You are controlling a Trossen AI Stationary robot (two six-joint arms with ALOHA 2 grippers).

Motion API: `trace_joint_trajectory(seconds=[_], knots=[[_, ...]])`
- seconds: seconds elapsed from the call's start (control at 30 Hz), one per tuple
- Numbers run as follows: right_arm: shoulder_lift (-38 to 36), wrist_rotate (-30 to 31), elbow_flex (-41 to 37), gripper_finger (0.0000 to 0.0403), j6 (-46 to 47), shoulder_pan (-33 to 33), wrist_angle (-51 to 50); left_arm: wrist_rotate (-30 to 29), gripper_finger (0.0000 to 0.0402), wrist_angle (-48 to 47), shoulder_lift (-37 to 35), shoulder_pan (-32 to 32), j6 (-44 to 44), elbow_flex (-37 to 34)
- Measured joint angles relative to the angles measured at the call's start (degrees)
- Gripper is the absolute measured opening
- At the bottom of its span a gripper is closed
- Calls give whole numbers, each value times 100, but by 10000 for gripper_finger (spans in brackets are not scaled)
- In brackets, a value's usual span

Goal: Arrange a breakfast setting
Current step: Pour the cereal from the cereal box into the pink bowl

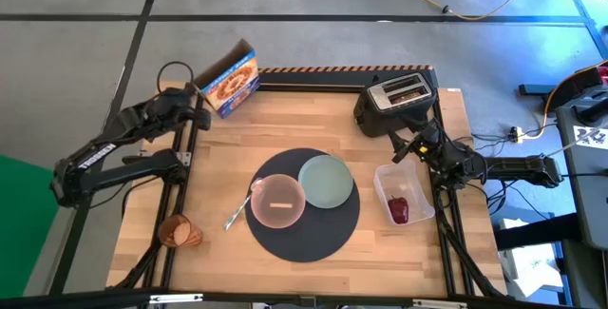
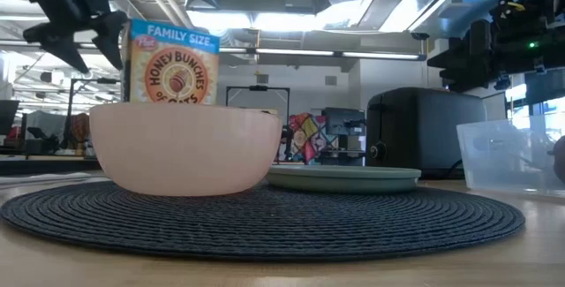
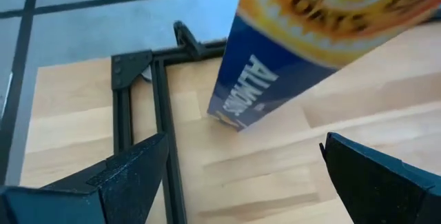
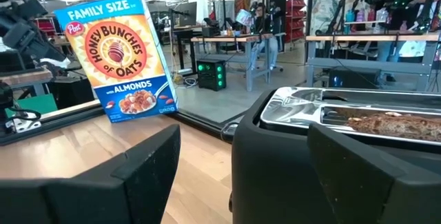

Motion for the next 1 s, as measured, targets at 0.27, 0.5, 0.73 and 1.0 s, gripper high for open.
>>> trace_joint_trajectory(seconds=[0.27, 0.5, 0.73, 1.0], knots=[[0, -91, 0, 305, 2, 0, 131, 440, 375, -79, -61, 0, 95, 75], [0, -97, 0, 305, 2, 2, 237, 983, 369, -1223, -62, -4, -457, 346], [0, -197, 0, 305, 2, 1, 267, 1042, 337, -1893, -66, -238, -596, 1601], [0, -198, 0, 305, 37, 0, 305, 1868, 275, 87, 245, -660, 687, 2007]])
